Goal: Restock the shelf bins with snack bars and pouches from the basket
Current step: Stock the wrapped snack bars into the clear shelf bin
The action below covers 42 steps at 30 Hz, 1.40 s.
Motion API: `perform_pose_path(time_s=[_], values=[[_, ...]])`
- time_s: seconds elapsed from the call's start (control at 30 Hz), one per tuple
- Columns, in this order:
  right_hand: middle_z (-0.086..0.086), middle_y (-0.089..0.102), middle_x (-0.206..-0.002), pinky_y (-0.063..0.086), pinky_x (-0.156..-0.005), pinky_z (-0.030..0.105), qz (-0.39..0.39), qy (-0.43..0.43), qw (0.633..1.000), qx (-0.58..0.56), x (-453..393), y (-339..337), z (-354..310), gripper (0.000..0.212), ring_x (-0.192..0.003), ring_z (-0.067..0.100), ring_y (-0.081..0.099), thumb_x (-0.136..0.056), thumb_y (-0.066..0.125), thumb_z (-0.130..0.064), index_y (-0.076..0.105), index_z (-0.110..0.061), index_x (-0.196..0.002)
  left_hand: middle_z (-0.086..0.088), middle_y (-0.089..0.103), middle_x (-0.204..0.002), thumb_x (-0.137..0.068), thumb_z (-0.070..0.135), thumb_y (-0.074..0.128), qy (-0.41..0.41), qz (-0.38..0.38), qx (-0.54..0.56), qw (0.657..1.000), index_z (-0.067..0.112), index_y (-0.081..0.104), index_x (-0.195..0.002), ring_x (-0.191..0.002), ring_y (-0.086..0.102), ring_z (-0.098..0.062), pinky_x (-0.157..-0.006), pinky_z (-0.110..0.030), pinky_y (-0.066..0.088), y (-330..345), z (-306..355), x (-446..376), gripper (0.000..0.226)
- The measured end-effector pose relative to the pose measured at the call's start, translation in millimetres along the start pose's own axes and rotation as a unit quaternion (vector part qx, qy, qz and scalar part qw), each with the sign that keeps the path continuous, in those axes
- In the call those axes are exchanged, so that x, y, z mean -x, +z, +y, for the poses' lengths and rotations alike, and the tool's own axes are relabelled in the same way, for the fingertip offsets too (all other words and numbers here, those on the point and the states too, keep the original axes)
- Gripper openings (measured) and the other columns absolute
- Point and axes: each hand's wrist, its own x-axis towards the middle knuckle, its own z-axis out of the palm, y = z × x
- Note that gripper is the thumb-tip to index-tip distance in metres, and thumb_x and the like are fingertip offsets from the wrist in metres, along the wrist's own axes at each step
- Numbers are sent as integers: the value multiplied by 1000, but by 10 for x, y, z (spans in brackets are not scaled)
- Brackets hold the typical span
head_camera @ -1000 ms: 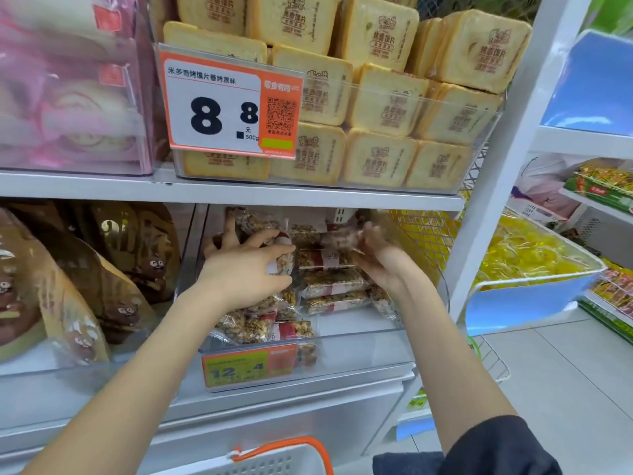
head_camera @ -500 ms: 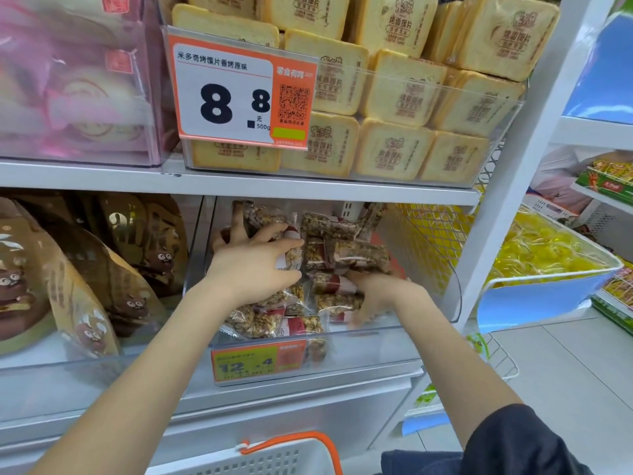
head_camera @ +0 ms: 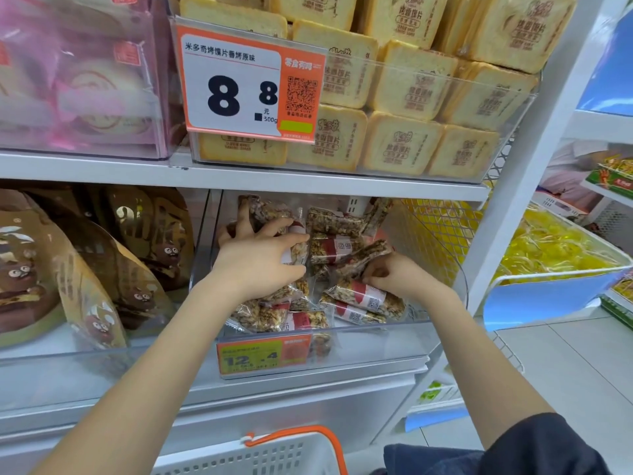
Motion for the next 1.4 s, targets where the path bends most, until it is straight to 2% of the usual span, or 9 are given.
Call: perform_pose_path(time_s=[0.17,0.4,0.53,0.67,0.83,0.97,1.1,1.3,1.4], values=[[-10,62,-113,47,-89,24,-94,9,994,-58,141,-191,-69,55,-102,7,59,-72,72,-58,61,-28,-117,25,4,-155,-88,57,40,-3,0,2,1000,57,21,-139,-142,-20,-33,-113,-57,6,-4,7,0,55],[-3,42,-147,33,-104,26,-155,-26,986,47,190,1,-240,72,-132,16,41,-83,71,-37,37,-21,-145,24,5,-155,-87,57,40,-3,5,2,1000,56,23,-139,-142,-20,-32,-114,-58,7,4,5,10,55],[1,54,-127,50,-73,24,-12,-31,999,-39,120,-227,-181,43,-98,15,60,-92,59,-20,51,-42,-127,24,5,-155,-88,57,40,0,6,1,1000,56,22,-140,-142,-20,-33,-114,-58,7,7,2,7,55],[4,19,-152,39,-54,22,68,4,987,144,-84,-190,-127,95,-131,30,39,-77,42,17,36,-59,-133,25,4,-155,-88,57,39,-1,5,2,1000,56,23,-139,-142,-21,-33,-114,-57,6,4,12,17,54],[-2,31,-149,47,-87,35,65,4,979,193,-139,-166,-60,45,-132,27,36,-83,69,-13,61,-41,-118,25,4,-155,-88,57,40,-3,5,6,1000,56,23,-139,-142,-22,-31,-113,-56,5,-3,9,14,54],[-8,61,-124,43,-64,22,57,15,983,175,-104,-336,-79,23,-97,17,58,-89,64,-29,69,-37,-111,26,3,-155,-88,57,40,-5,3,4,1000,57,23,-139,-142,-21,-31,-112,-56,5,1,7,8,54],[5,69,-107,50,-69,30,205,15,962,178,-109,-586,-258,24,-90,28,63,-93,56,-36,71,-26,-108,26,4,-155,-88,56,40,-4,4,5,1000,57,23,-139,-142,-20,-31,-113,-57,6,5,2,10,54],[6,44,-146,45,-97,34,66,17,997,-35,-252,-221,-423,71,-129,26,48,-87,68,-12,34,-26,-147,25,3,-155,-88,56,41,-3,7,6,1000,57,22,-139,-142,-20,-32,-113,-56,4,14,-8,1,54],[0,48,-142,51,-96,34,83,-9,972,-219,-155,-244,-346,73,-124,18,52,-82,72,-5,40,-31,-142,26,4,-155,-88,57,41,-6,6,2,1000,58,23,-139,-142,-20,-32,-113,-57,5,13,-6,1,54]])
